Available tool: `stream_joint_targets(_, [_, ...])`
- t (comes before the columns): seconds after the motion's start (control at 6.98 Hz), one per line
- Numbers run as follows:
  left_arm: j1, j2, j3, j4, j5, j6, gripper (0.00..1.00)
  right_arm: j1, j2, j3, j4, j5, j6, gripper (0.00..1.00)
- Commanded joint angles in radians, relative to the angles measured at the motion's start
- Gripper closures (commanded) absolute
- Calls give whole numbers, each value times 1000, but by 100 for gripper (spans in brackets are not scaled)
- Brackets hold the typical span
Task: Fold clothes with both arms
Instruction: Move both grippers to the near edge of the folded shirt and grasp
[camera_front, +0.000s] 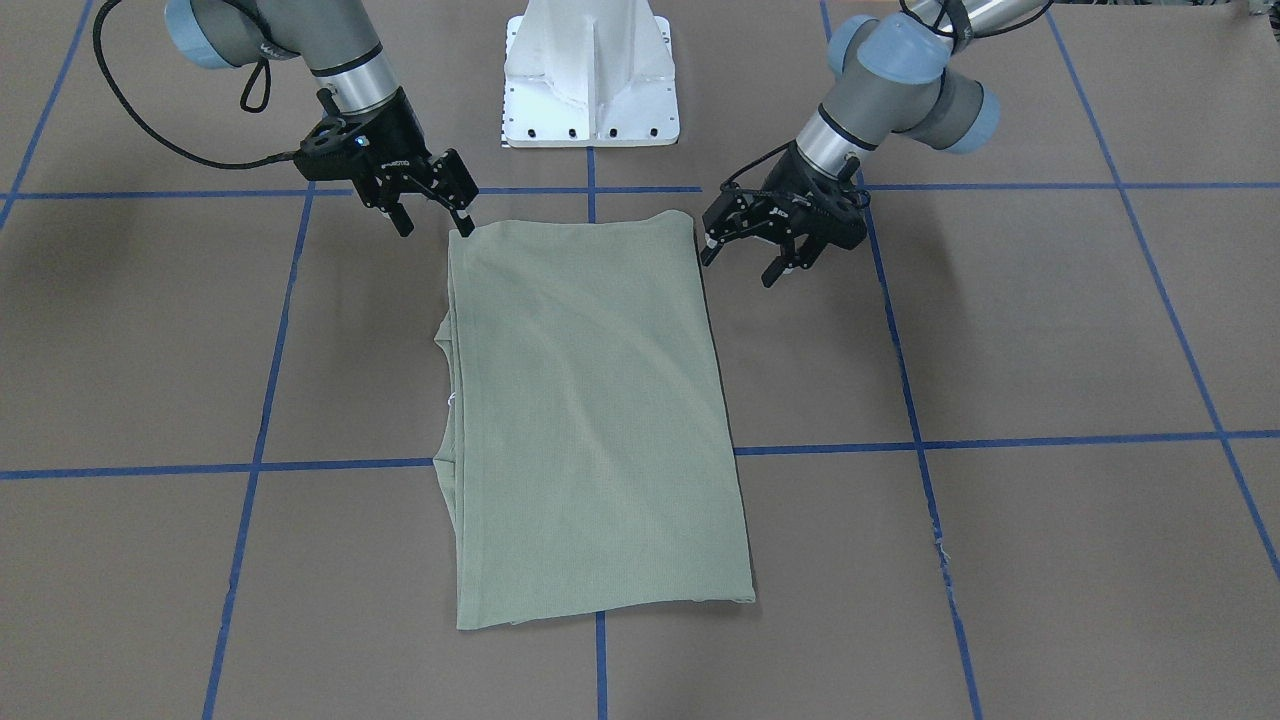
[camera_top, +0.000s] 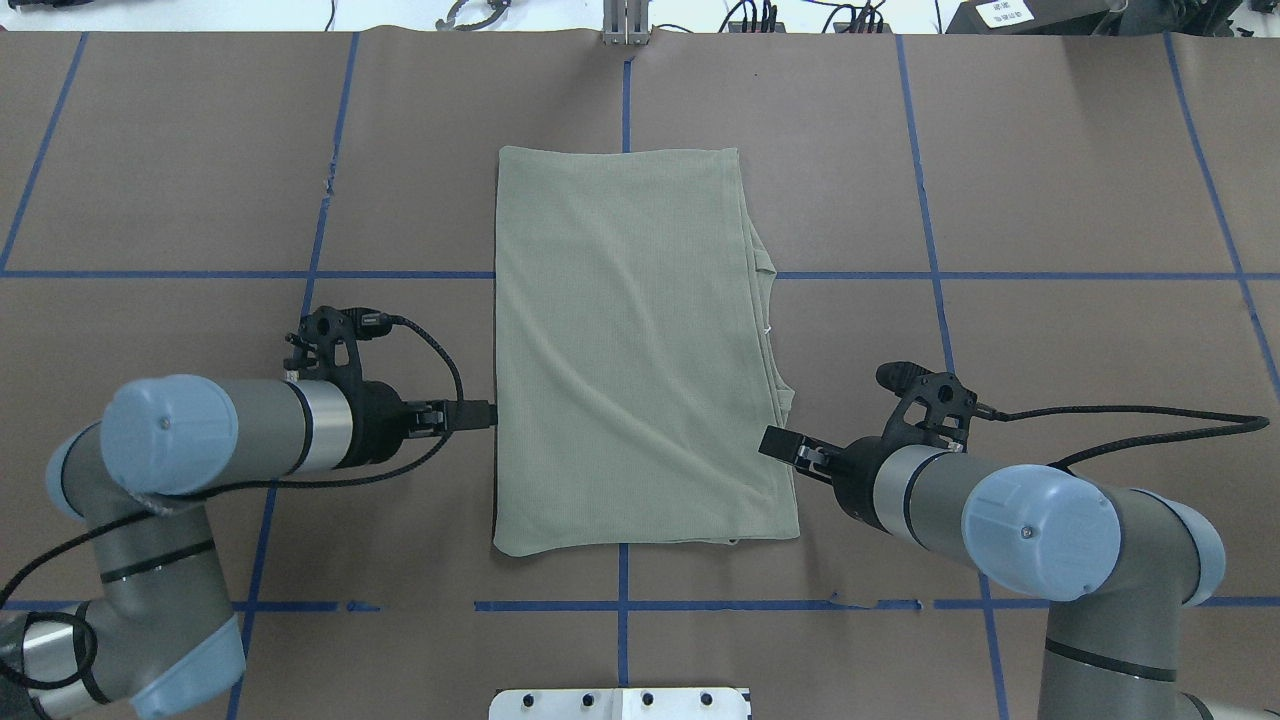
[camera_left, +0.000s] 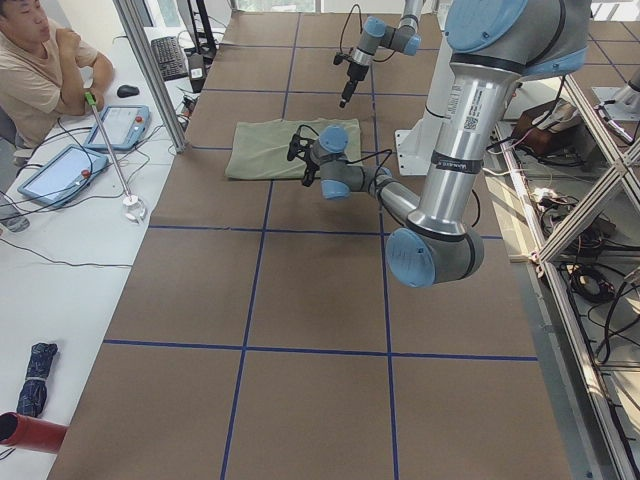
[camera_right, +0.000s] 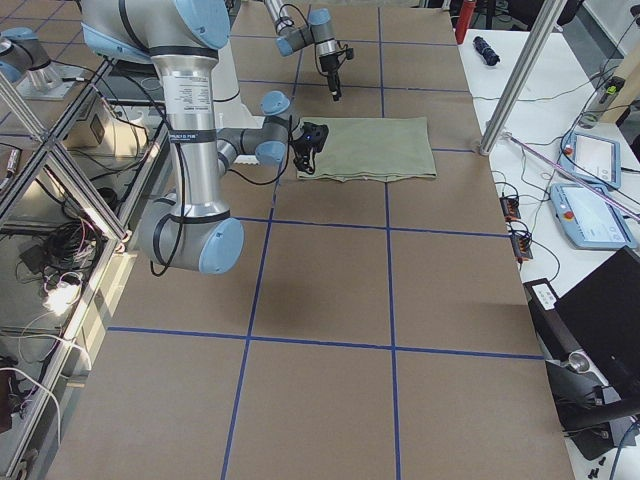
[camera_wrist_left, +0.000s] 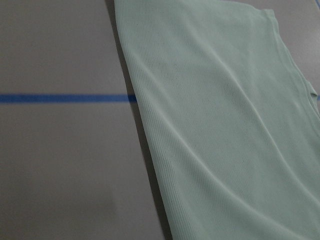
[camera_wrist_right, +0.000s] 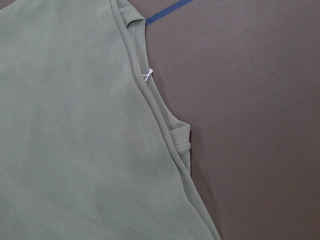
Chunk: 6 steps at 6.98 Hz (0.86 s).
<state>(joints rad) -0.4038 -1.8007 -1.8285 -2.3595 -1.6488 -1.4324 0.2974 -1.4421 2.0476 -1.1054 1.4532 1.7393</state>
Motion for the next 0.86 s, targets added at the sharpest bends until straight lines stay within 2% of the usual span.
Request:
stream_joint_targets(0.0, [167,3,-15,32,186,-295,12,-1,-1,-1,-1,-16,12,0])
stream_joint_targets(0.14, [210,-3,-8,32,231,-386,25,-1,-1,-1,-1,-16,12,0])
stream_joint_targets(0.72, [249,-14,-3,32,248,-436,28,-3,2,-3,-1,-16,14,0])
